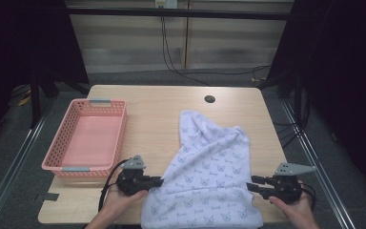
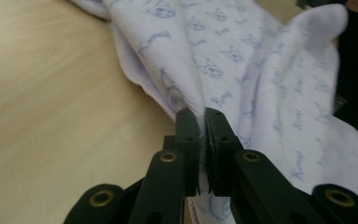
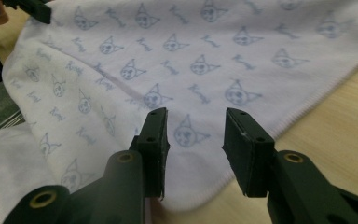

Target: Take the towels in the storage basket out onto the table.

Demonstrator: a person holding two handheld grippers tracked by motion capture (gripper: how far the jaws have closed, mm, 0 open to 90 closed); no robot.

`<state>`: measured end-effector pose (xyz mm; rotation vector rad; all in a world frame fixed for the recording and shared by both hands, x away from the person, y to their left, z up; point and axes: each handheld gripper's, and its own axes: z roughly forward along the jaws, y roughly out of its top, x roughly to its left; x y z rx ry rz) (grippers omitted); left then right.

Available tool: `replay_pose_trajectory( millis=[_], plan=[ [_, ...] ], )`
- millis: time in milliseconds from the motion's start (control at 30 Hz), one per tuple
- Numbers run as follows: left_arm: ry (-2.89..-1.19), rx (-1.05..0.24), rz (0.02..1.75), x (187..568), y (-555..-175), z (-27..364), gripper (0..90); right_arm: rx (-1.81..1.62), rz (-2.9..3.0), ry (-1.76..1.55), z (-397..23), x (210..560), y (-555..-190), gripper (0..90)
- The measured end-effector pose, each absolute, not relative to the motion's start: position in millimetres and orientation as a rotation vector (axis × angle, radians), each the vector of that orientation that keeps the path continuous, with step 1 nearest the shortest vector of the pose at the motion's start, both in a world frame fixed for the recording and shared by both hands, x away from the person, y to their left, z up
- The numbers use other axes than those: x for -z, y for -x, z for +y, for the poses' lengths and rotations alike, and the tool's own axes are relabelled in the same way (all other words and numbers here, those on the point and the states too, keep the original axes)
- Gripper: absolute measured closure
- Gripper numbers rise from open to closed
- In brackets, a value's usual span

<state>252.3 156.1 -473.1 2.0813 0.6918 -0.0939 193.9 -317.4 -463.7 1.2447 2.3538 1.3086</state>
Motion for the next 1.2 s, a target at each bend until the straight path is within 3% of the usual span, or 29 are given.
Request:
replay_pose_trajectory(
  millis=[133,267,500,667,700,800,833,867,933,967,1200],
  plan=[
    [-2.068,0.1,0.68,469.9,-230.7,169.6,82.2,-1.33,2.335,-1.238,-310.8,460.7,-172.8,58.3],
    [-2.028,0.098,0.722,469.6,-246.0,167.8,67.8,-1.327,2.343,-1.238,-301.6,461.5,-175.9,55.5],
    [-2.031,0.045,0.809,481.6,-300.5,138.9,67.8,-1.249,2.353,-1.223,-283.1,470.0,-230.7,54.4],
    [-2.078,0.034,0.83,493.8,-316.3,118.5,57.8,-1.156,2.398,-1.205,-266.1,484.8,-269.8,49.8],
    [-2.104,0.046,0.807,495.3,-315.0,115.9,58.6,-1.145,2.416,-1.193,-263.0,488.3,-274.0,49.5],
    [-2.153,0.068,0.73,496.7,-307.1,110.5,82.4,-1.073,2.462,-1.17,-255.3,496.8,-276.6,48.9],
    [-2.15,0.069,0.729,495.6,-304.5,109.6,84.3,-1.047,2.471,-1.153,-253.5,499.2,-274.8,49.5],
    [-2.136,0.073,0.736,493.2,-302.6,110.3,84.7,-1.04,2.461,-1.136,-252.4,499.5,-272.0,54.7],
    [-2.078,0.105,0.726,485.9,-298.0,113.2,85.0,-1.031,2.494,-1.112,-252.1,497.1,-266.7,79.1],
    [-2.063,0.112,0.702,481.3,-294.8,114.8,85.0,-1.047,2.511,-1.115,-252.6,496.8,-263.5,84.4],
    [-2.063,0.226,0.564,470.4,-249.6,107.9,84.7,-1.093,2.576,-1.132,-267.3,486.1,-225.3,88.1]
  ],
)
